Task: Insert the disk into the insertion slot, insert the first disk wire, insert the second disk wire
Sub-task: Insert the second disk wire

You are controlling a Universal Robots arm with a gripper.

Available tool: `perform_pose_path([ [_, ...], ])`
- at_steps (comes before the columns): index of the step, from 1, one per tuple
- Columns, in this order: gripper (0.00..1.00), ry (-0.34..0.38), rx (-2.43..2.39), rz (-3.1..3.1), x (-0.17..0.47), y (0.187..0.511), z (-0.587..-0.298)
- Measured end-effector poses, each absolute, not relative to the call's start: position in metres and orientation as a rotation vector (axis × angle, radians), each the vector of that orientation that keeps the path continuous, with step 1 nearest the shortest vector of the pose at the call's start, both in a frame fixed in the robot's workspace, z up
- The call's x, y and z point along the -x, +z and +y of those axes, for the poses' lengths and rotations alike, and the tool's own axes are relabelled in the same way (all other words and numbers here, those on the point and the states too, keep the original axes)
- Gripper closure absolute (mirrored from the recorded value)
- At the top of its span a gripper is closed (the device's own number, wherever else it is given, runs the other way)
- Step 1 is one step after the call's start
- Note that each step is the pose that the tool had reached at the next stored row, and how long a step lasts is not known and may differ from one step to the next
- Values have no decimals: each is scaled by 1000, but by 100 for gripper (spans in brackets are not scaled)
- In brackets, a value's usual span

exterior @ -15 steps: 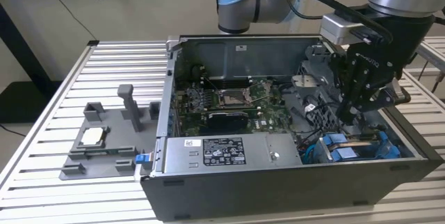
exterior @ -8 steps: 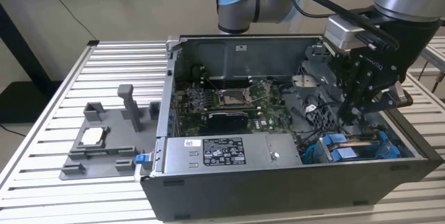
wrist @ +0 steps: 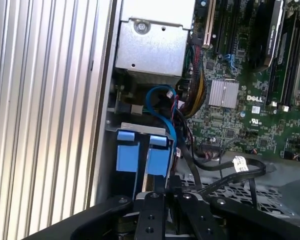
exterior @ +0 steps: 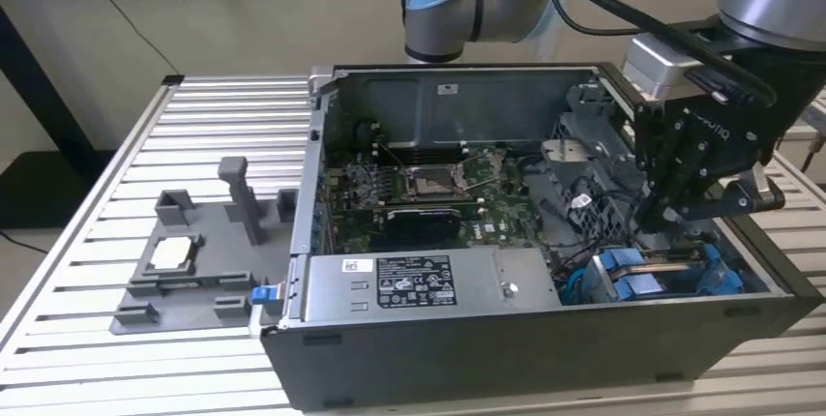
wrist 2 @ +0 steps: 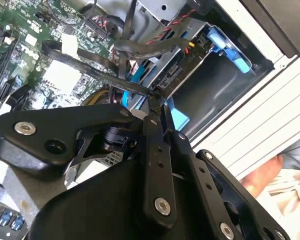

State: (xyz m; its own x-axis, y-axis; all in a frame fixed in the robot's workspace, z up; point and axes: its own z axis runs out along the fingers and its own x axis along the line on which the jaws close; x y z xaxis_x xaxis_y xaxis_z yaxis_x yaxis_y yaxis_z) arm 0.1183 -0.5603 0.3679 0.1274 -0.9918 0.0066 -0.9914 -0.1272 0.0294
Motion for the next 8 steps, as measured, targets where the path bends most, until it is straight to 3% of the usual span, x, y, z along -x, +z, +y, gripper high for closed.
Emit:
perform_pose_path([
  [8,84,-65,-2319,-2050,-125,367,-563],
])
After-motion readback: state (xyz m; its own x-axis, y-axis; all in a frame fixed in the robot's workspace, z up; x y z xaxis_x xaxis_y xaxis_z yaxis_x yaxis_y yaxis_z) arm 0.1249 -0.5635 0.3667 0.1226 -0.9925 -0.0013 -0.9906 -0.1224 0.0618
